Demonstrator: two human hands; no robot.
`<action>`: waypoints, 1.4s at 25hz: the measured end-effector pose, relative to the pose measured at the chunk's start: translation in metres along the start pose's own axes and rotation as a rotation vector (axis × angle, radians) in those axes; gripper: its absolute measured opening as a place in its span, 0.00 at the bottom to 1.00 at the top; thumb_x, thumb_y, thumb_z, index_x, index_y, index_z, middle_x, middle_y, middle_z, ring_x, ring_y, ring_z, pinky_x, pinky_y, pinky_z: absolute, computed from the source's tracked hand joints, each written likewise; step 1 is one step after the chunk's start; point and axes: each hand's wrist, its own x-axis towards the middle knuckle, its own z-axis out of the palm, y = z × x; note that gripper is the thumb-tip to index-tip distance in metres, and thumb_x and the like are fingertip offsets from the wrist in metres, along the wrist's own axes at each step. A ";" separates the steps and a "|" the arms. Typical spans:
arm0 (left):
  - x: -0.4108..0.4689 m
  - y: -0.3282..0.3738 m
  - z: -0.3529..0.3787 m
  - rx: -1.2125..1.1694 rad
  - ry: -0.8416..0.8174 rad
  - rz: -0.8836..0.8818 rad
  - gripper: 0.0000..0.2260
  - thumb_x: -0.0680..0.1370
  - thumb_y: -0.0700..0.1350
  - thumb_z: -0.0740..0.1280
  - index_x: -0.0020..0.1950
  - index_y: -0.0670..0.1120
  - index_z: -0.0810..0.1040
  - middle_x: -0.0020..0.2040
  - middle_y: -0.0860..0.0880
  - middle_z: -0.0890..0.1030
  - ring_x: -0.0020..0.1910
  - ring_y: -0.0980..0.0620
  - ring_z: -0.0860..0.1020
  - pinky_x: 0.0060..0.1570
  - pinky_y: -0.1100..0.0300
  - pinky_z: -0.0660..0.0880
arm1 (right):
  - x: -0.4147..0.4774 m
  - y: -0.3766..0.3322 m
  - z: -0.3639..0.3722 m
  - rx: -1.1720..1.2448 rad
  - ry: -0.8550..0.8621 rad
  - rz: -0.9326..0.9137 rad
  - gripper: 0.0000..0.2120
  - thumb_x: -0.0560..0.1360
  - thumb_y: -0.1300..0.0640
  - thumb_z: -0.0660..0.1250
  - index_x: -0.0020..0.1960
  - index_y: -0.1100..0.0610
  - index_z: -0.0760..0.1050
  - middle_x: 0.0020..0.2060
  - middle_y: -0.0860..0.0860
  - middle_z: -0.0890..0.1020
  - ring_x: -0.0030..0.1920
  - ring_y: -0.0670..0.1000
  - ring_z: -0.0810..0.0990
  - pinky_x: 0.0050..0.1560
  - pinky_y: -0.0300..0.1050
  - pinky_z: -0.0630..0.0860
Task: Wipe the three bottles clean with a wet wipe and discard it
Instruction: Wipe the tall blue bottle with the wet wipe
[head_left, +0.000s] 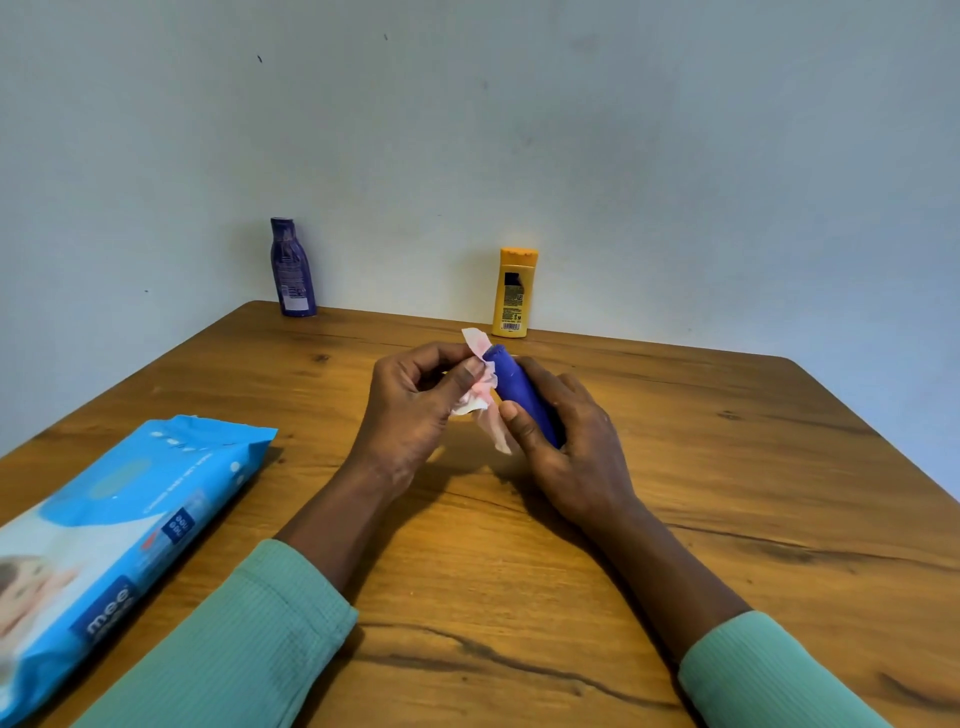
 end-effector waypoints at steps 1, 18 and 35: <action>0.000 0.000 0.001 -0.042 0.006 -0.009 0.06 0.79 0.39 0.73 0.53 0.46 0.87 0.47 0.51 0.89 0.46 0.58 0.85 0.47 0.63 0.83 | 0.000 0.000 0.000 0.016 -0.003 0.002 0.34 0.78 0.34 0.60 0.81 0.43 0.62 0.61 0.47 0.76 0.57 0.47 0.77 0.56 0.52 0.80; -0.016 -0.001 0.018 0.510 0.209 0.563 0.14 0.78 0.48 0.73 0.61 0.44 0.86 0.56 0.47 0.86 0.53 0.56 0.83 0.48 0.65 0.83 | -0.003 -0.008 -0.001 0.308 0.091 -0.055 0.32 0.77 0.52 0.73 0.77 0.40 0.63 0.66 0.45 0.73 0.66 0.41 0.74 0.60 0.30 0.76; -0.029 0.006 0.028 0.473 0.226 0.578 0.11 0.77 0.45 0.75 0.58 0.44 0.87 0.53 0.50 0.86 0.52 0.63 0.82 0.48 0.70 0.79 | -0.001 -0.008 0.002 0.271 0.128 -0.129 0.37 0.79 0.64 0.71 0.75 0.32 0.64 0.66 0.43 0.75 0.66 0.45 0.76 0.65 0.43 0.79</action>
